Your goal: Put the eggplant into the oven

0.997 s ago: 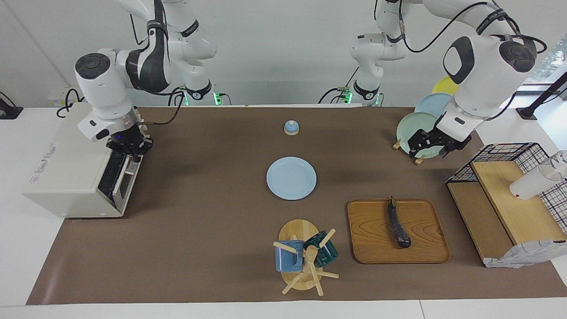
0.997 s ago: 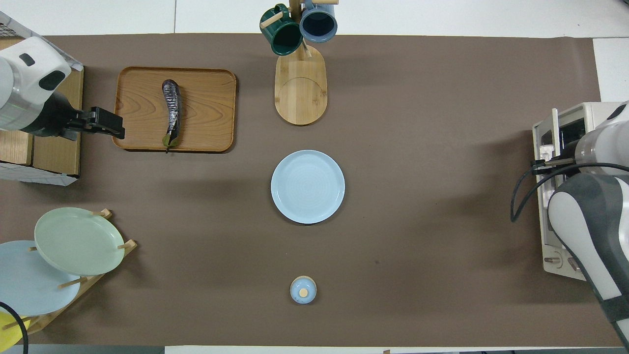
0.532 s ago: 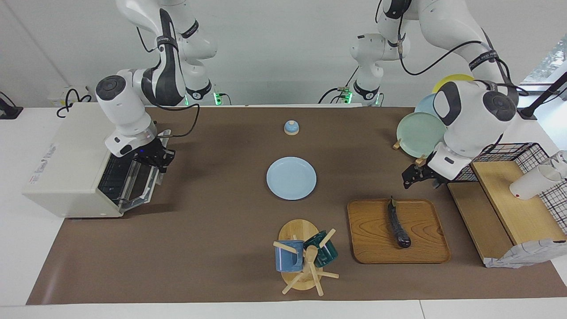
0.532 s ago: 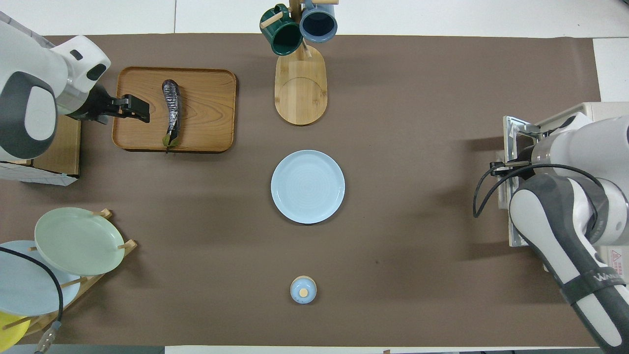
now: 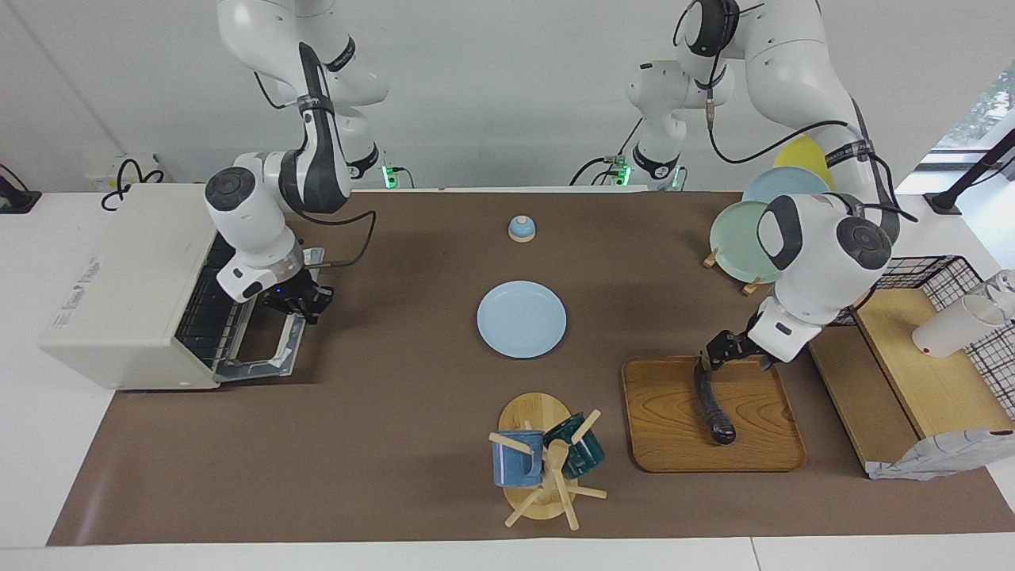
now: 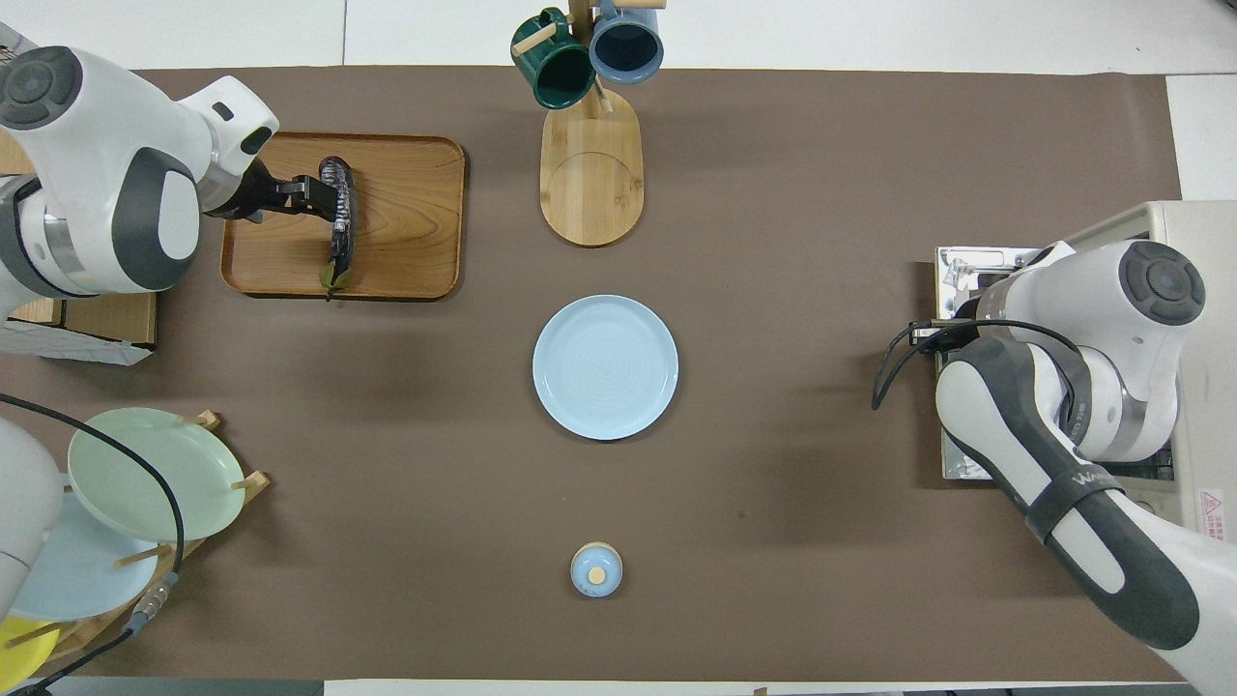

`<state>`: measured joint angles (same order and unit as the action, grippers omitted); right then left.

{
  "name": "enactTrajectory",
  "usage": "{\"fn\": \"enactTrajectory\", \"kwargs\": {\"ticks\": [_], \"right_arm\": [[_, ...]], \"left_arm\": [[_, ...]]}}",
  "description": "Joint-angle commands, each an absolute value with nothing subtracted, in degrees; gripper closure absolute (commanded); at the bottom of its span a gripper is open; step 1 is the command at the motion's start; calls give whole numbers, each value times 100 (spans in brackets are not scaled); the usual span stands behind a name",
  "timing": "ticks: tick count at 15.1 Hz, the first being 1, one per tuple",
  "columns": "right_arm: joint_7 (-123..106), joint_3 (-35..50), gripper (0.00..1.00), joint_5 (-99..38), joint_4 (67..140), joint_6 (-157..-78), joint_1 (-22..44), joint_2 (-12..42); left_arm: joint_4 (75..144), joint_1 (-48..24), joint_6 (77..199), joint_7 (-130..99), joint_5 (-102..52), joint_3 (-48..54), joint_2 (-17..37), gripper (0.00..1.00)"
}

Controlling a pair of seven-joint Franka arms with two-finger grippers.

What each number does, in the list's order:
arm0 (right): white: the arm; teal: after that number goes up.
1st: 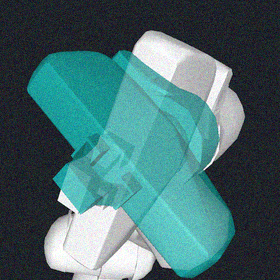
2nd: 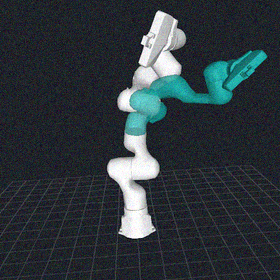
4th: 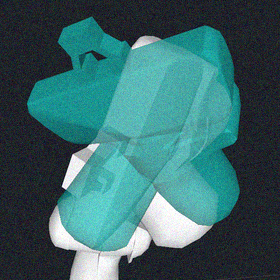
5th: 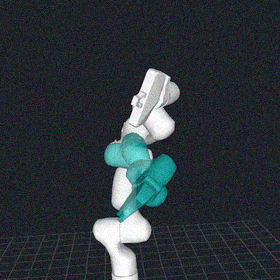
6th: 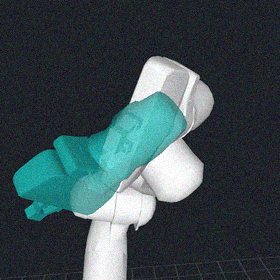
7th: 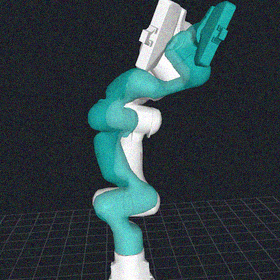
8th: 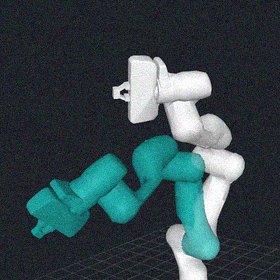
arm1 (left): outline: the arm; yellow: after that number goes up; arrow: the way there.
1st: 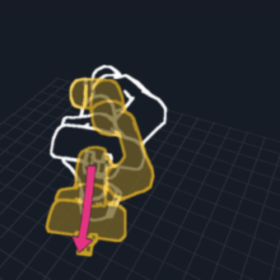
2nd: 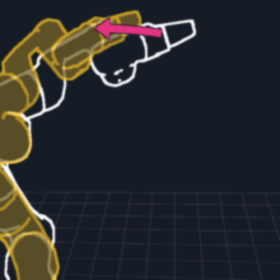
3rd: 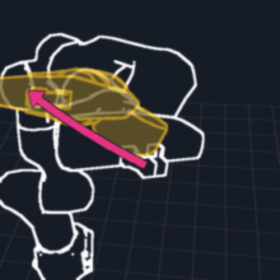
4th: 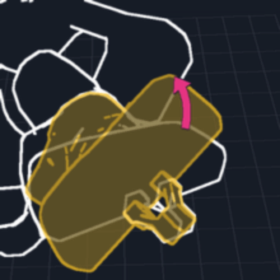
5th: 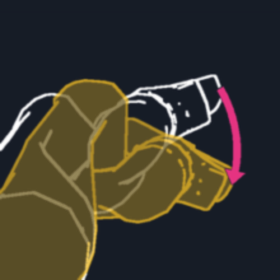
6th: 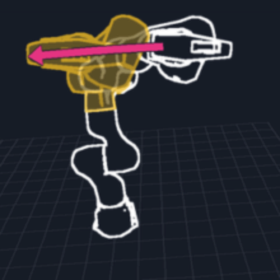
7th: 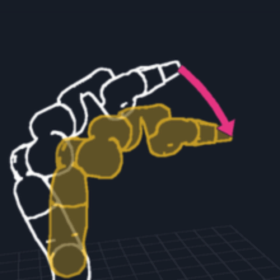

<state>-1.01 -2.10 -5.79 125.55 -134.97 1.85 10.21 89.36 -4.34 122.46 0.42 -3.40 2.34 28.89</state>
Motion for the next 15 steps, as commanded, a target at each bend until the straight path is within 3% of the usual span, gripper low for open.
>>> {"fn": "enactTrajectory", "kwargs": {"ticks": [1,6,8,11,15], "right_arm": [[95,-255,100,-659,12498,-13535,202,1011],[755,-255,100,-659,12122,-13229,833,976],[765,-255,100,-659,11648,-12703,844,1019],[765,-255,100,-650,11505,-12472,888,958],[773,-272,80,-545,11285,-12138,870,993]], "left_arm": [[8877,-615,12594,114,-378,202,3102,0],[9052,-607,12656,272,-378,202,3138,0],[9236,-624,12770,325,-378,202,3112,0],[9325,-642,12858,325,-378,202,3094,1],[9430,-642,12955,360,-378,202,3067,11]]}}
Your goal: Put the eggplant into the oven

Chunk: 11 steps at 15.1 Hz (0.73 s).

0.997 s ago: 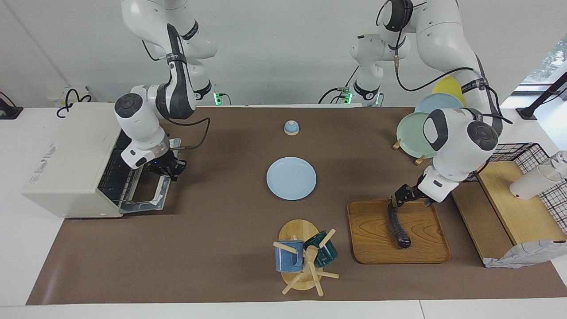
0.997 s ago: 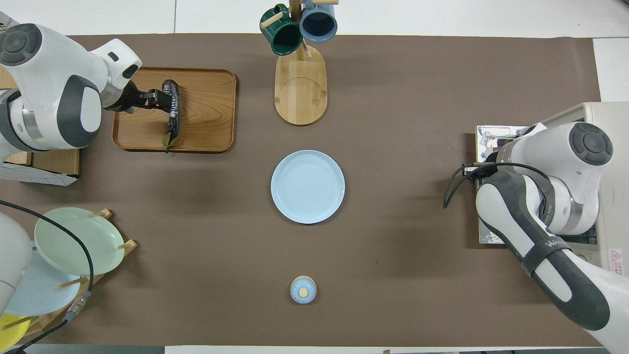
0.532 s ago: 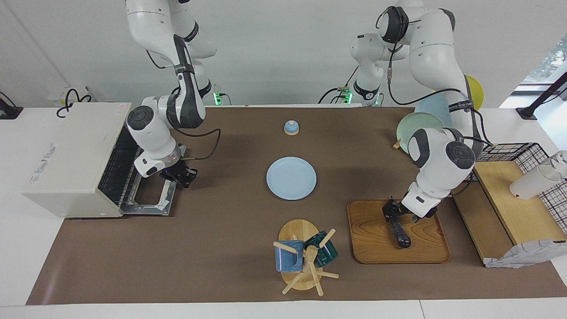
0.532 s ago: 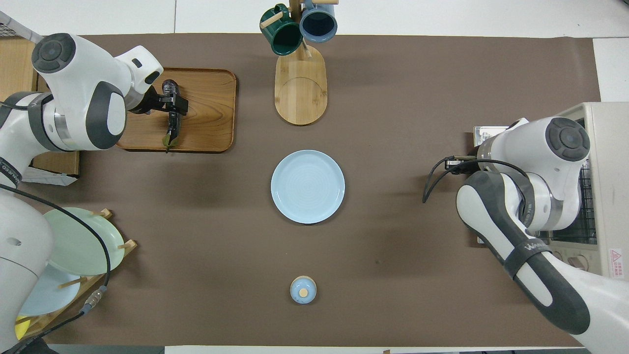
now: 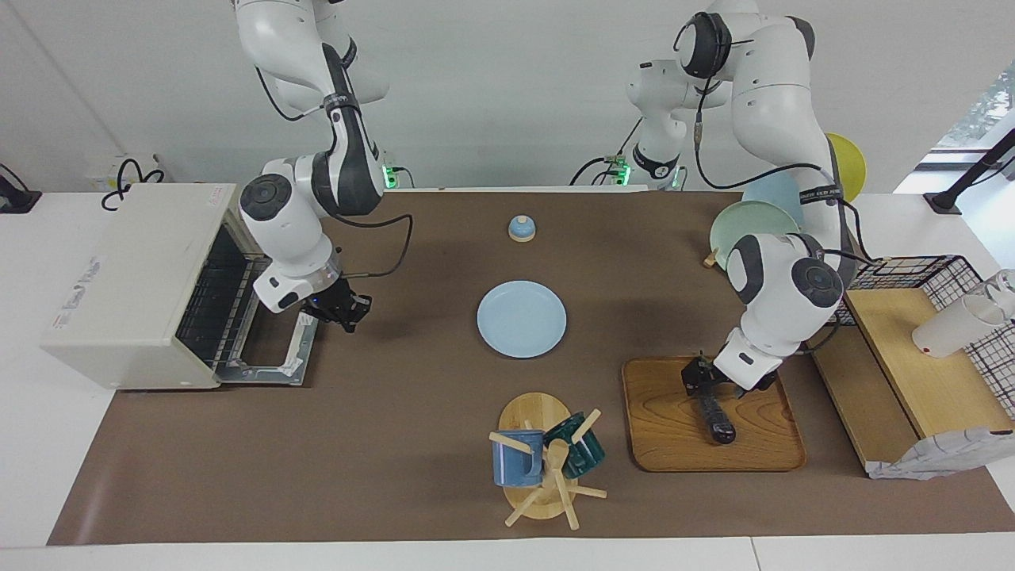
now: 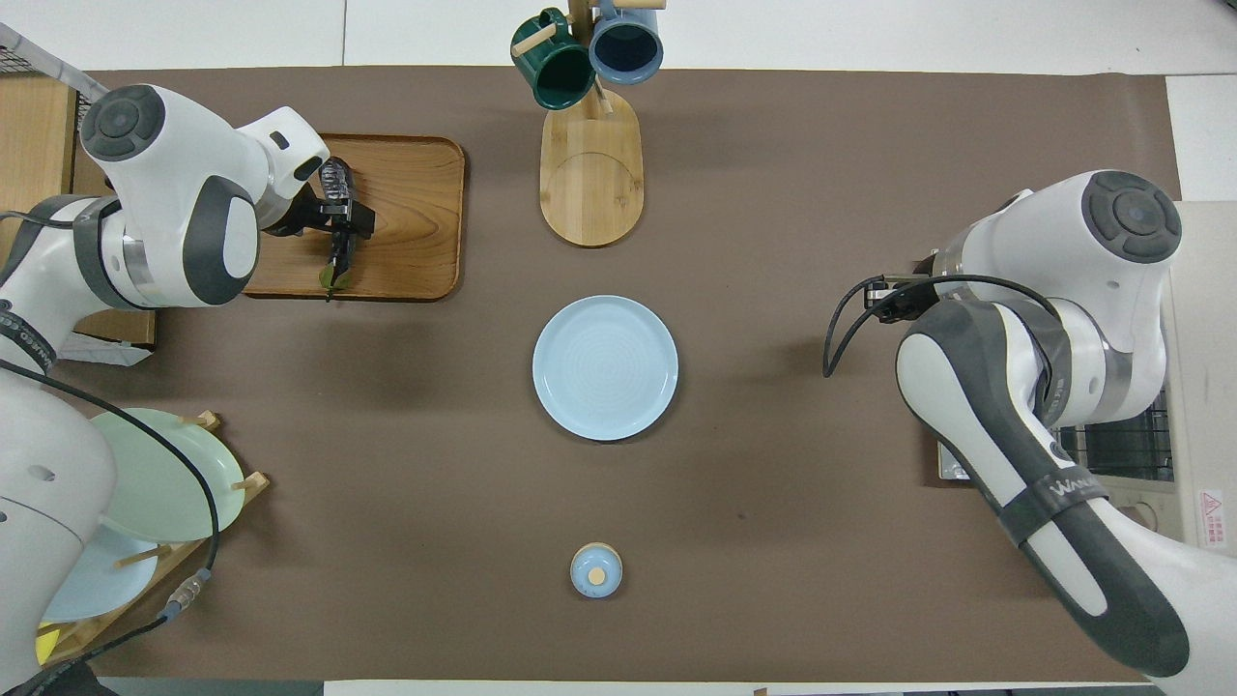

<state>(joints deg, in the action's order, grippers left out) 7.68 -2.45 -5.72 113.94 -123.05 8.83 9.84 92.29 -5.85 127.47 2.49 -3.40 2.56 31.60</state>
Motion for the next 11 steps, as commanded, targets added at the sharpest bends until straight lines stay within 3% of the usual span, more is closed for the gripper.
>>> {"fn": "enactTrajectory", "kwargs": {"ticks": [1,4,5,8,11], "right_arm": [[773,-281,78,-536,11285,-12051,879,958],[773,-272,58,-344,11233,-11858,905,932],[773,-264,56,-256,11189,-11761,905,940],[747,-255,55,-141,11049,-11787,896,967],[747,-255,54,-53,10952,-11708,905,993]], "left_arm": [[9492,-642,12981,360,-378,202,3050,16],[9536,-659,13052,360,-378,202,3041,29],[9536,-668,13043,360,-378,202,3041,36],[9396,-650,12868,360,-387,202,3041,96],[9097,-607,12455,360,-439,220,3041,100]]}}
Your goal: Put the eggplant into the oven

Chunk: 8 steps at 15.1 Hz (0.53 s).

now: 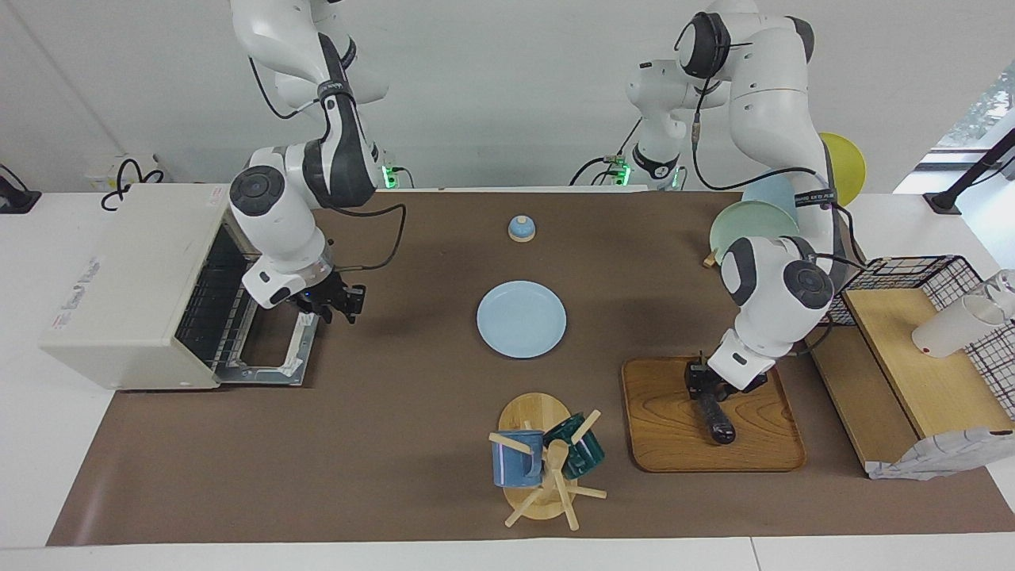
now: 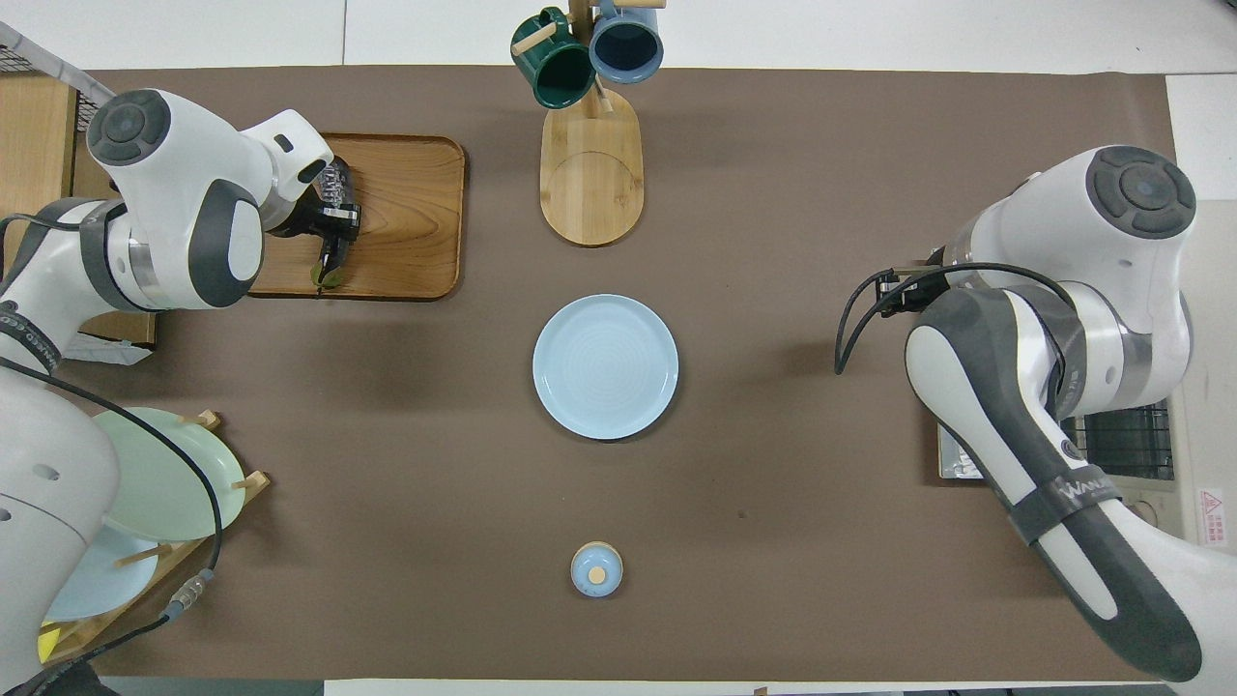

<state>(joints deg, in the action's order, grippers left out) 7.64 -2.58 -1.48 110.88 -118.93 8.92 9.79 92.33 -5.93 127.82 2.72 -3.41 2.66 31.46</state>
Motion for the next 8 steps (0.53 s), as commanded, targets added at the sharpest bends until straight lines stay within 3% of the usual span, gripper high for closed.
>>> {"fn": "enactTrajectory", "kwargs": {"ticks": [1,4,8], "right_arm": [[747,-255,53,-44,10847,-11568,905,1002],[747,-255,41,-35,10767,-11409,1010,993],[747,-255,41,44,10512,-11031,1020,984]], "left_arm": [[9062,-598,12315,360,-448,228,3015,100],[9132,-641,12060,290,-737,220,2656,100],[9202,-676,11155,-200,-826,237,1979,100]]}}
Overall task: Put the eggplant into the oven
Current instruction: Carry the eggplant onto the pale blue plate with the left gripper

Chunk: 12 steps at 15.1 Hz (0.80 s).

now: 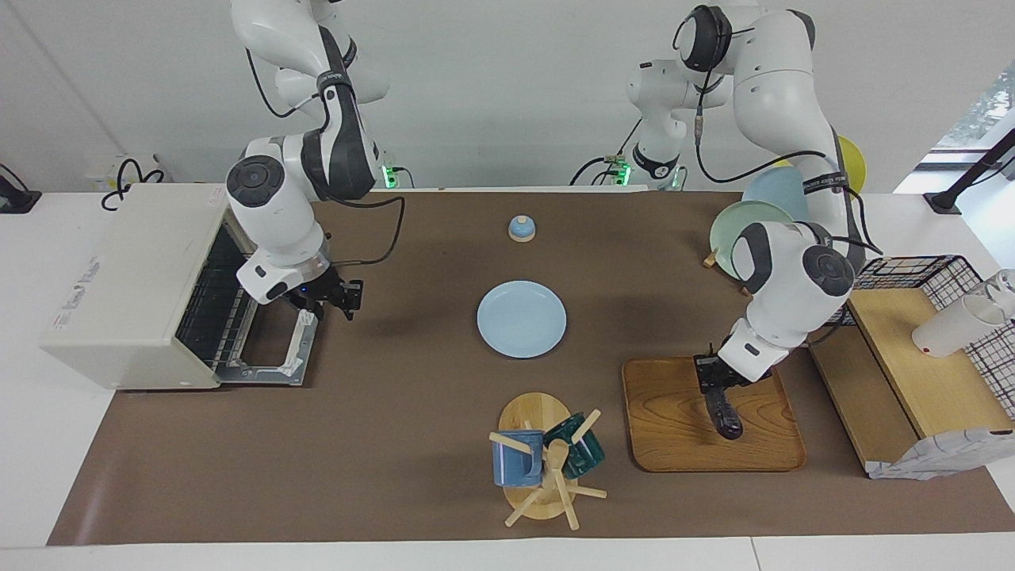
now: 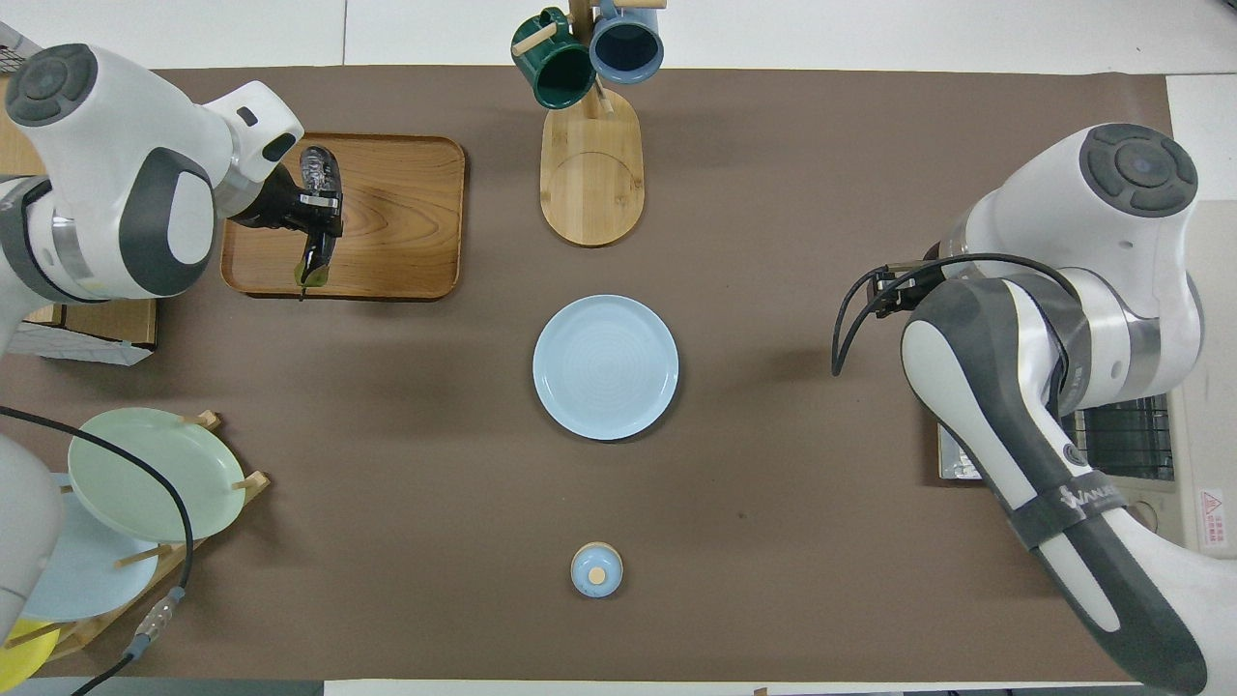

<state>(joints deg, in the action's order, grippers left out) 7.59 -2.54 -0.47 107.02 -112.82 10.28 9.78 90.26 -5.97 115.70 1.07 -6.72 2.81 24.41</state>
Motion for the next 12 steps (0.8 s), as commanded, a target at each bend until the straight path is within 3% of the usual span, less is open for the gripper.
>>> {"fn": "enactTrajectory", "kwargs": {"ticks": [1,7,12], "right_arm": [[738,-255,41,44,10460,-10978,1011,967],[651,-325,40,26,10143,-9978,783,503],[413,-316,40,-35,10213,-9791,641,264]], "left_arm": [[9211,-790,10945,-402,-887,237,1821,100],[9307,-1685,10327,-1747,-1169,237,1292,100],[10720,-2977,11967,-2766,-1248,237,879,100]]}}
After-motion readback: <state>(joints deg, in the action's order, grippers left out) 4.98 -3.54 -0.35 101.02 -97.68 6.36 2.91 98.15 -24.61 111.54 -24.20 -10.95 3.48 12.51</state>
